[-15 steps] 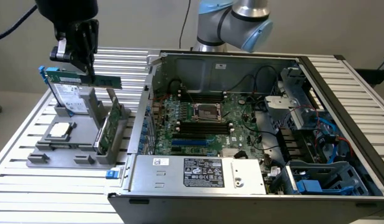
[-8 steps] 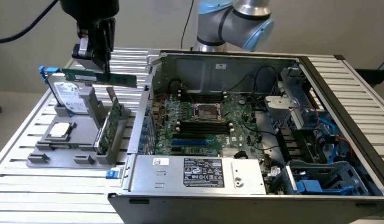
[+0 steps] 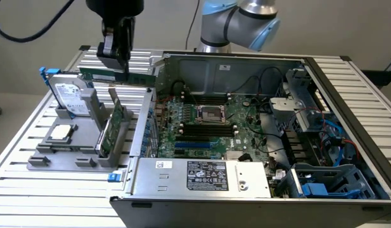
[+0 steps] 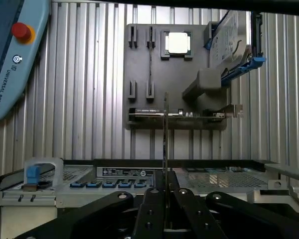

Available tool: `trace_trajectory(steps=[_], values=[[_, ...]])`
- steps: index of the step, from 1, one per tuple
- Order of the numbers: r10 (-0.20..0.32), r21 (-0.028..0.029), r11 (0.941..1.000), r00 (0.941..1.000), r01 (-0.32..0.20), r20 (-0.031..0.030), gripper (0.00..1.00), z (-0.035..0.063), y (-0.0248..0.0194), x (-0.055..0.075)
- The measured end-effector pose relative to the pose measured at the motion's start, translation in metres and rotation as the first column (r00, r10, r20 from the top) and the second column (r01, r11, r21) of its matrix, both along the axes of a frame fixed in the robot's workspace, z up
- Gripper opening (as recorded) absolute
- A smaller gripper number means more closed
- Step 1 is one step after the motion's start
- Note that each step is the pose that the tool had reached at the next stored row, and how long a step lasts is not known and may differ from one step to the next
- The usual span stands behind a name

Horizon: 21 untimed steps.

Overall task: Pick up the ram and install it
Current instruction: 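Pick up the ram and move it above insertion slot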

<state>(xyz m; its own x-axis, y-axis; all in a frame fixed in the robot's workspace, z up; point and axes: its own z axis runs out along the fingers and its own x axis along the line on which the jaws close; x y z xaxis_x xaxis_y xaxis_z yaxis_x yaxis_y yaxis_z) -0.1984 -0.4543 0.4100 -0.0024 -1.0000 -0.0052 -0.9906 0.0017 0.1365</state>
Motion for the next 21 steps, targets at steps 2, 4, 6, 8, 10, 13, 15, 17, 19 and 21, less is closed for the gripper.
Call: trace_trajectory(steps=[2, 4, 6, 8, 10, 13, 15, 17, 19, 21], values=[[0.000, -0.0002, 1.0000, 1.0000, 0.000, -0.0025, 0.14, 0.0010, 0.0002, 0.009], [0.000, 0.0001, 1.0000, 1.0000, 0.000, -0.0044, 0.14, 0.0016, 0.0003, 0.017], [0.000, 0.0000, 1.0000, 1.0000, 0.000, -0.0063, 0.14, 0.0024, 0.0005, 0.026], [0.000, 0.0000, 1.0000, 1.0000, 0.000, -0.0082, 0.14, 0.0031, 0.0007, 0.035], [0.000, -0.0001, 1.0000, 1.0000, 0.000, -0.0099, 0.14, 0.0038, 0.0008, 0.043], [0.000, 0.0000, 1.0000, 0.9999, 0.000, -0.0124, 0.14, 0.0047, 0.0011, 0.057], [0.000, 0.0000, 1.0000, 0.9999, 0.000, -0.0138, 0.14, 0.0052, 0.0014, 0.065], [0.000, 0.0000, 1.0000, 0.9999, 0.000, -0.0149, 0.14, 0.0055, 0.0017, 0.074], [0.000, -0.0001, 1.0000, 0.9999, 0.000, -0.0158, 0.14, 0.0057, 0.0021, 0.082], [0.000, -0.0001, 1.0000, 0.9999, 0.000, -0.0166, 0.14, 0.0060, 0.0025, 0.091]])
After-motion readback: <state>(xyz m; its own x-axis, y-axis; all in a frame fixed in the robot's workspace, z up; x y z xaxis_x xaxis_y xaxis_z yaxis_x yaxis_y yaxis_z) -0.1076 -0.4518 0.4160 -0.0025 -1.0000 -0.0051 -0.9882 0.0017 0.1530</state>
